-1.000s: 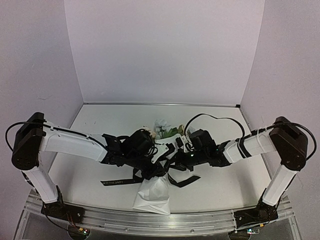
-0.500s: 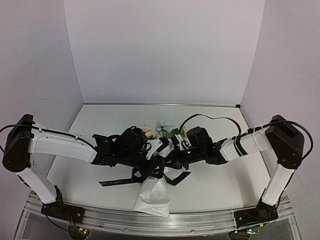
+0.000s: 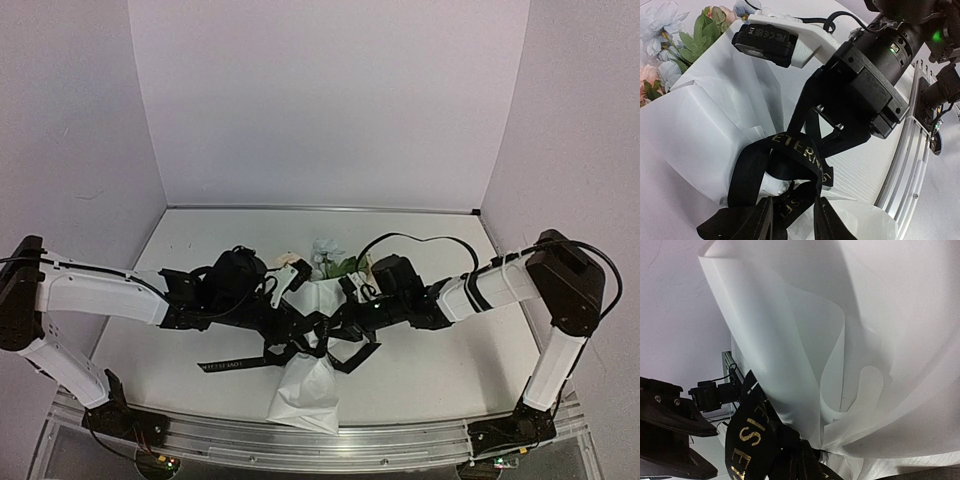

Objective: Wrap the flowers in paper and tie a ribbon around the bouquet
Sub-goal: Cross the half-tied ribbon over the folded bouquet.

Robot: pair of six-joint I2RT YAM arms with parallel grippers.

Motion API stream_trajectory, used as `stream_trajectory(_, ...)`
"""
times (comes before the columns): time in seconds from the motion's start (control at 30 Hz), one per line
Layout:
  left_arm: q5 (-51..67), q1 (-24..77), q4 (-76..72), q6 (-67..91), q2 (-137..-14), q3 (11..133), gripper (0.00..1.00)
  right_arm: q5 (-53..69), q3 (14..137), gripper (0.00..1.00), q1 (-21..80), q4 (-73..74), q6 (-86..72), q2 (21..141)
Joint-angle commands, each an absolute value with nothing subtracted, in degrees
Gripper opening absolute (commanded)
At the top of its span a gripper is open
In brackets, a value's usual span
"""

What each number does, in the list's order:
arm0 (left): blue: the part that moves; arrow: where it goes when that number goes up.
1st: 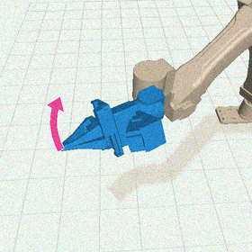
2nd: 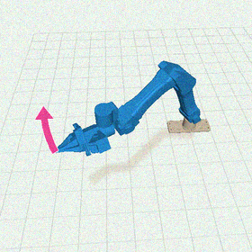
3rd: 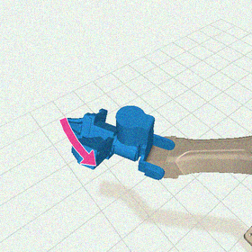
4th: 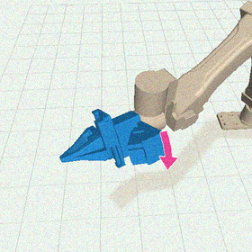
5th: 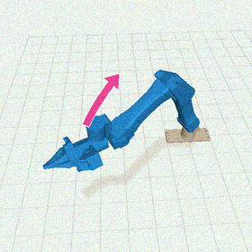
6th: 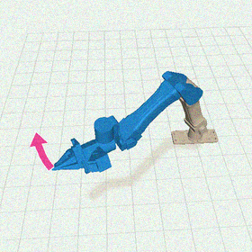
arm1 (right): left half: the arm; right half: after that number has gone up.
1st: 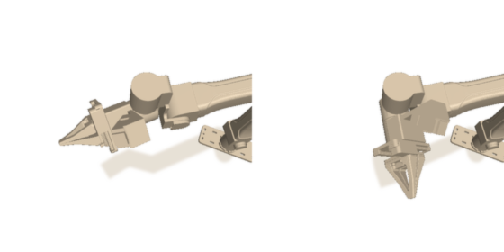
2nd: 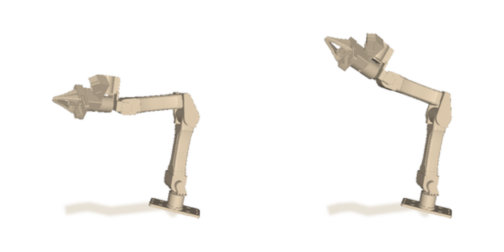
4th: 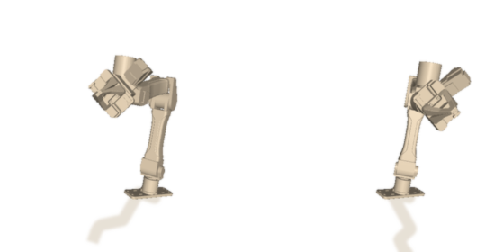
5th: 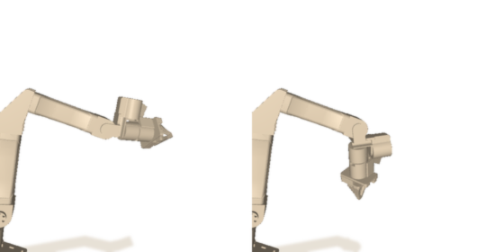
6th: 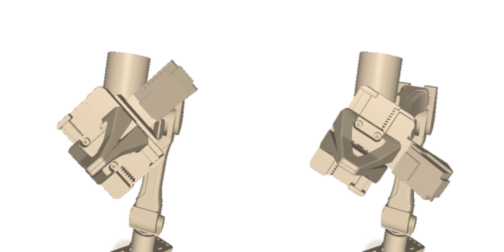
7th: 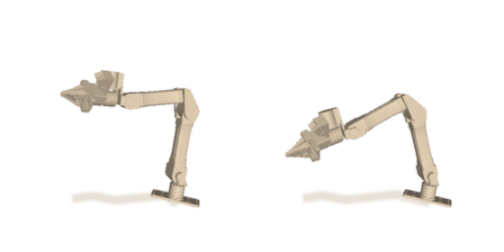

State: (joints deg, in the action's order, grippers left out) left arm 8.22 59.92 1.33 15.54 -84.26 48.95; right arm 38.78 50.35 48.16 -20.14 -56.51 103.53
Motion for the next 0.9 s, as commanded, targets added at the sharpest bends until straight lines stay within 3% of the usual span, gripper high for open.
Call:
stream_trajectory(0.0, 12.05, 59.59, -3.06, 19.57, -86.42, 49.13, 0.36, 41.02, 52.95, 0.00, 48.28, -22.58, -57.30, 104.25)
stream_trajectory(0.5, 11.43, 57.79, -5.51, 20.50, -90.52, 49.92, 0.45, 43.08, 53.55, 0.00, 48.29, -23.75, -59.23, 105.29)
stream_trajectory(0.87, 14.76, 57.68, -7.35, 20.14, -92.13, 50.40, 0.34, 42.98, 54.45, 0.00, 48.32, -24.04, -59.81, 106.22)
